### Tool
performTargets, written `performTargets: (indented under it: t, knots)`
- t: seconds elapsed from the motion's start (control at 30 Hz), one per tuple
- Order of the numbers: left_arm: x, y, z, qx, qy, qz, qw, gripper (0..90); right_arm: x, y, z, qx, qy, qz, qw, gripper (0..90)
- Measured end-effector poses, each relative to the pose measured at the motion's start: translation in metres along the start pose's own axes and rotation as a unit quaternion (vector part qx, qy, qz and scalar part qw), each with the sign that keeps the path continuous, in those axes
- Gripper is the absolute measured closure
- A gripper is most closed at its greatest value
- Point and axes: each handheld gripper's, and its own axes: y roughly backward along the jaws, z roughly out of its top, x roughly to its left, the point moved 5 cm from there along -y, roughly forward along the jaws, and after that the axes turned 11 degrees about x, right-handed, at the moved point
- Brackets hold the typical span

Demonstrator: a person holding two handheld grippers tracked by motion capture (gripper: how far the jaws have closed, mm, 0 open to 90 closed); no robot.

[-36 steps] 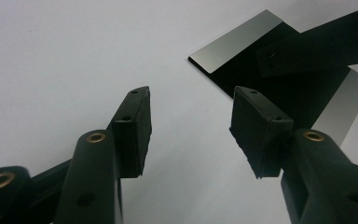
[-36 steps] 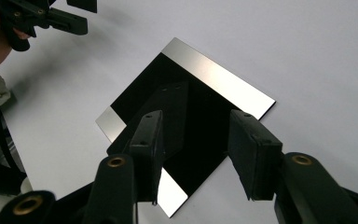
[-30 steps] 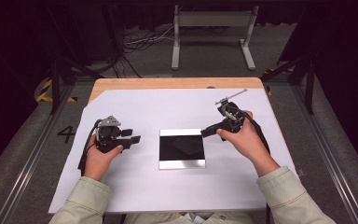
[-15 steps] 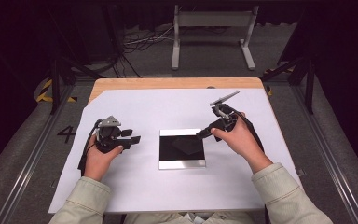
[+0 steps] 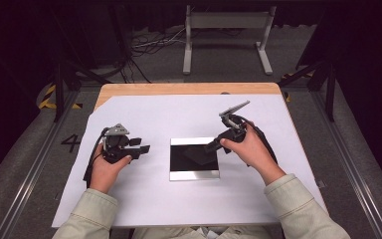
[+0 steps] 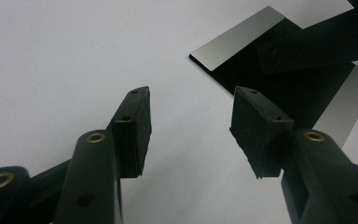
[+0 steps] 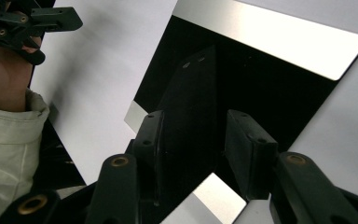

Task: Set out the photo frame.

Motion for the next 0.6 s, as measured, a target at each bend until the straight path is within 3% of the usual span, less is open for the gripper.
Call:
performTargets:
  t: [0.1,0.6]
  knots:
    - [0.000,0.000,0.000,0.000,0.001,-0.001,1.0000,48.4,0.001,-0.004,0.000,0.003,-0.006,0.013,0.9999,57.6]
    - [-0.001,-0.001,0.000,0.002,-0.001,0.001,1.0000,48.5,0.001,-0.020,0.000,0.027,-0.015,0.031,0.9990,55.7]
